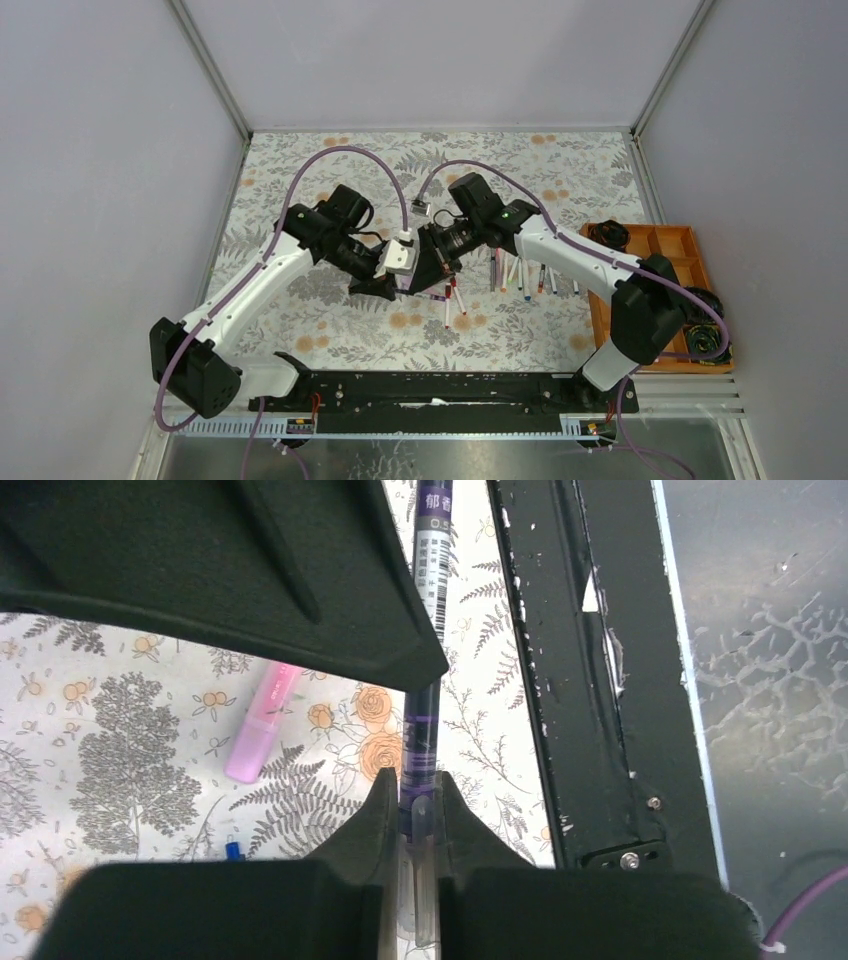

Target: Open the pen caps

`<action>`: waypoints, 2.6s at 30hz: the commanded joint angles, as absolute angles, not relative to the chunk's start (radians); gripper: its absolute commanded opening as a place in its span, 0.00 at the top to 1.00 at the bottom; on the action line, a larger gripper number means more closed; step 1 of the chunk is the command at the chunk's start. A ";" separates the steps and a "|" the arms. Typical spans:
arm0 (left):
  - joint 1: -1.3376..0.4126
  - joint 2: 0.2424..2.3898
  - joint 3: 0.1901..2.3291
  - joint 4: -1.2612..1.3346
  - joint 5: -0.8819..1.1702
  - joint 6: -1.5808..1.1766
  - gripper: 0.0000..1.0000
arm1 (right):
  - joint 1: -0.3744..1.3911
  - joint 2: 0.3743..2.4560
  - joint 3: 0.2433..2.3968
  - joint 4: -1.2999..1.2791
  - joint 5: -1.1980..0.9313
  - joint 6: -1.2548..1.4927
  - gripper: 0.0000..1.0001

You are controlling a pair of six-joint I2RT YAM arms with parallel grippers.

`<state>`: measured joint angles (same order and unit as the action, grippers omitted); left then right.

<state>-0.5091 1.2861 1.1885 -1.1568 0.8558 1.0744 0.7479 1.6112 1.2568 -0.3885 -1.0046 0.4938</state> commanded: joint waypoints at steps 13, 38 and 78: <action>-0.523 1.279 1.175 -1.108 0.781 1.064 1.00 | 0.800 1.658 1.245 -0.268 -1.054 0.593 0.72; -0.305 1.313 1.080 -1.054 0.553 1.224 1.00 | 0.626 1.337 1.012 -0.578 -0.622 0.494 1.00; -0.305 1.441 1.135 -0.764 0.559 0.692 0.21 | 0.478 1.671 1.077 -0.430 0.365 0.485 0.67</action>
<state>-0.3119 1.4803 1.0668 -0.6868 0.5343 0.7197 0.4828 1.7027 1.0454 -0.4137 0.3325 0.4831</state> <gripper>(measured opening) 0.785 0.339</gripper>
